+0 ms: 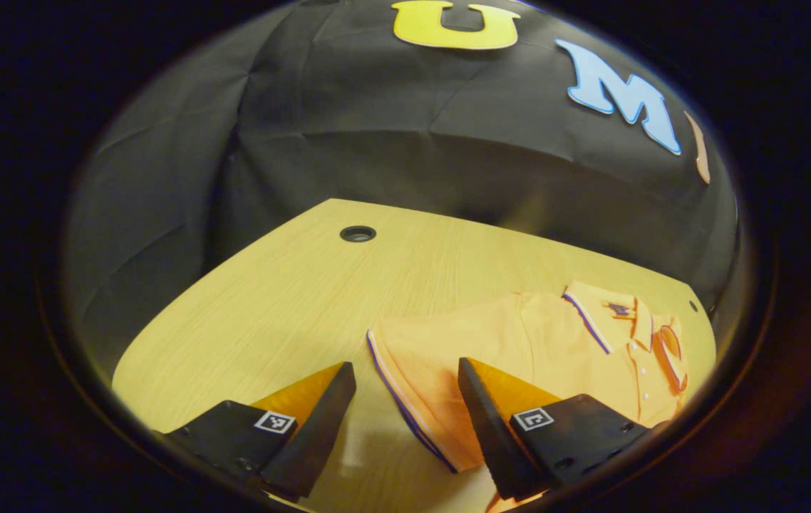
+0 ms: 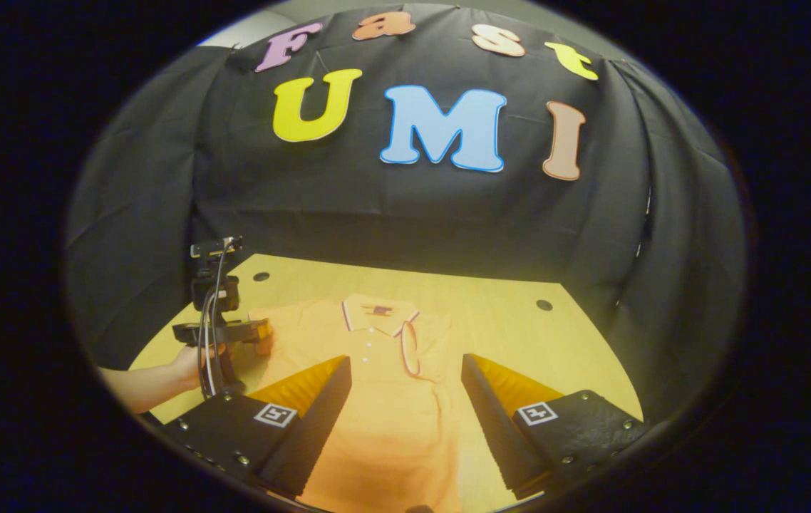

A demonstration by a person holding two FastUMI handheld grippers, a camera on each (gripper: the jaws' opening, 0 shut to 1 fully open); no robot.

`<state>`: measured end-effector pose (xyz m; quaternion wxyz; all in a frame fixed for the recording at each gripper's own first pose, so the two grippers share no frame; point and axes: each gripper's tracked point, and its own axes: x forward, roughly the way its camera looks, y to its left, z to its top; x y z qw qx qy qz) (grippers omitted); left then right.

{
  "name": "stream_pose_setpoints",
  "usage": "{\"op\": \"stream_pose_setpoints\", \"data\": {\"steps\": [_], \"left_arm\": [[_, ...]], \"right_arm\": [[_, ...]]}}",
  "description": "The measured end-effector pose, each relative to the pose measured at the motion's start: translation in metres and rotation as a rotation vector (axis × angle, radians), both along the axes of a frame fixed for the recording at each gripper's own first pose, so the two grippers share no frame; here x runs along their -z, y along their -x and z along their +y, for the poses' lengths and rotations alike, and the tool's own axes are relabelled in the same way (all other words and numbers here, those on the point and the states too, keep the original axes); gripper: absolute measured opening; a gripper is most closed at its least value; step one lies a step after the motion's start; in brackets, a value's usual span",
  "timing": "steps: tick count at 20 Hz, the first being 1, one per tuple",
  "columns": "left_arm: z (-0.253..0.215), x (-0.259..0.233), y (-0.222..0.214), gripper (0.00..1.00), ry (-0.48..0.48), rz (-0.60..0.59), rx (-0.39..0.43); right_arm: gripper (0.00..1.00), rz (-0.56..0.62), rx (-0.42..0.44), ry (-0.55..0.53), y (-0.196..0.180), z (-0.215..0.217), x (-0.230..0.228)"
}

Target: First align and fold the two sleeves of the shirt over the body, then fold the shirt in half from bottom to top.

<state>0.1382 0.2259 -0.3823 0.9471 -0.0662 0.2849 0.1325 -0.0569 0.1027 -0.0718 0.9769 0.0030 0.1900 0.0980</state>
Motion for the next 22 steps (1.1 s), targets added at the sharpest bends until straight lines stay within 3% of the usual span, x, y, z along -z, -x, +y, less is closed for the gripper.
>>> {"op": "stream_pose_setpoints", "data": {"steps": [5,10,12,13,14,19,22], "left_arm": [[-0.002,0.007,-0.005,0.94,-0.080,0.052,0.009],[-0.011,0.007,-0.007,0.48,-0.082,0.060,0.032],[-0.013,0.007,-0.009,0.23,-0.109,0.077,0.048],[-0.013,0.006,-0.009,0.24,-0.120,0.079,0.050],[-0.017,0.006,-0.011,0.11,-0.124,0.083,0.056],[-0.034,-0.041,-0.024,0.12,-0.165,-0.024,0.080],[-0.068,-0.068,-0.030,0.12,-0.164,-0.076,0.134]], "right_arm": [[0.96,0.028,0.011,-0.035,-0.007,-0.008,0.008],[0.97,0.064,0.022,-0.068,-0.011,-0.011,0.020],[0.96,0.083,0.019,-0.087,-0.009,-0.009,0.027],[0.97,0.087,0.021,-0.091,-0.009,-0.010,0.029],[0.97,0.087,0.024,-0.090,-0.009,-0.012,0.028],[0.97,0.065,0.058,-0.090,-0.009,-0.025,0.025],[0.96,0.070,0.067,-0.092,-0.007,-0.027,0.027]]}}
